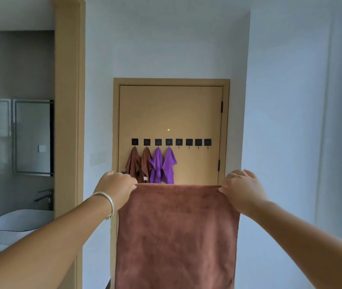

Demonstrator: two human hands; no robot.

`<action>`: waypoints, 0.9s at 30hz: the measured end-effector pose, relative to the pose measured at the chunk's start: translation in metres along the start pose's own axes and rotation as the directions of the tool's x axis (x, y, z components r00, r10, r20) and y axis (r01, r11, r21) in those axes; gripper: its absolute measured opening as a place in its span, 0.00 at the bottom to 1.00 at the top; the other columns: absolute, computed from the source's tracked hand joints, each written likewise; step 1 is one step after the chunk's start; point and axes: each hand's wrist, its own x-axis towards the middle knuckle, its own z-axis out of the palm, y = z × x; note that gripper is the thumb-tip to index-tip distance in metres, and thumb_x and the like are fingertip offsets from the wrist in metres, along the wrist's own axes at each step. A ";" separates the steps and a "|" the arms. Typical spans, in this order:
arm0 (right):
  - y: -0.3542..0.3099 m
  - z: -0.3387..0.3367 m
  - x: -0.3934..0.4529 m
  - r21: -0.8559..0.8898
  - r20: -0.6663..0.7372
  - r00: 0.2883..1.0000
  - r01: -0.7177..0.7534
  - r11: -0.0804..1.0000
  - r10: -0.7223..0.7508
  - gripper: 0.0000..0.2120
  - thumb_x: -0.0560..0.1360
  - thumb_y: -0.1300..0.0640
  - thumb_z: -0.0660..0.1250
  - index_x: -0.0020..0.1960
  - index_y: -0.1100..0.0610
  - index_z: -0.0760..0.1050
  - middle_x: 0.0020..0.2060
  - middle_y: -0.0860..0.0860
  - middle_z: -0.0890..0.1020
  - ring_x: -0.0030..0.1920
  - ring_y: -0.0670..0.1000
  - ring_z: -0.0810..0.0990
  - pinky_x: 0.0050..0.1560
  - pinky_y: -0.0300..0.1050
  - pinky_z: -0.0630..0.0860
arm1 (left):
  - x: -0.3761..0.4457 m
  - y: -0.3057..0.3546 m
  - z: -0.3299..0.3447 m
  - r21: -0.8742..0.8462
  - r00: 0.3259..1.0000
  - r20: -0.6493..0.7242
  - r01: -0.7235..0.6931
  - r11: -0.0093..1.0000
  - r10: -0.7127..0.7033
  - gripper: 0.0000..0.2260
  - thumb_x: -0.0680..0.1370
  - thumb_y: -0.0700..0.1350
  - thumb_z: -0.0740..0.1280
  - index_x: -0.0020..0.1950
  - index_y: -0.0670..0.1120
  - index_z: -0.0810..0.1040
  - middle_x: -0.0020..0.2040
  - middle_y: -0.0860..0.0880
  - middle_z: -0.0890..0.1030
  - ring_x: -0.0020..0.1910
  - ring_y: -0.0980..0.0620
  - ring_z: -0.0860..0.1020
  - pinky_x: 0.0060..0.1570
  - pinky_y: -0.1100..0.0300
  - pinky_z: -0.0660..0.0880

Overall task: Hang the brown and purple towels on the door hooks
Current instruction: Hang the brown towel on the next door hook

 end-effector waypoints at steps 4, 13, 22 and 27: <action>-0.011 0.031 0.042 0.002 0.008 1.000 -0.009 1.000 0.009 0.16 0.82 0.45 0.51 0.46 0.45 0.76 0.45 0.42 0.77 0.55 0.49 0.72 0.60 0.44 0.66 | 0.040 -0.017 0.035 -0.038 1.000 0.006 -0.002 0.999 0.002 0.13 0.83 0.48 0.53 0.38 0.53 0.67 0.37 0.54 0.71 0.42 0.50 0.73 0.51 0.57 0.66; -0.013 0.121 0.145 0.005 0.029 1.000 0.000 1.000 0.000 0.15 0.82 0.45 0.52 0.48 0.46 0.77 0.46 0.43 0.77 0.53 0.49 0.73 0.61 0.45 0.66 | 0.141 -0.033 0.130 0.020 0.999 0.035 -0.032 0.999 0.031 0.11 0.82 0.48 0.53 0.40 0.55 0.67 0.37 0.55 0.70 0.39 0.52 0.67 0.51 0.57 0.65; 0.025 0.229 0.276 -0.028 0.019 0.998 0.053 0.998 -0.053 0.15 0.82 0.47 0.53 0.56 0.47 0.77 0.52 0.46 0.79 0.55 0.51 0.73 0.59 0.46 0.69 | 0.270 -0.024 0.223 0.074 0.998 0.033 -0.051 0.996 0.049 0.12 0.82 0.48 0.52 0.42 0.55 0.70 0.40 0.55 0.72 0.42 0.53 0.72 0.44 0.60 0.61; 0.045 0.282 0.339 -0.001 -0.003 0.999 0.040 0.999 -0.040 0.16 0.82 0.47 0.52 0.56 0.48 0.77 0.53 0.46 0.79 0.55 0.51 0.73 0.58 0.46 0.68 | 0.340 -0.018 0.268 0.090 0.999 0.028 -0.045 0.995 0.042 0.13 0.83 0.49 0.52 0.47 0.54 0.76 0.43 0.56 0.76 0.44 0.54 0.72 0.44 0.61 0.59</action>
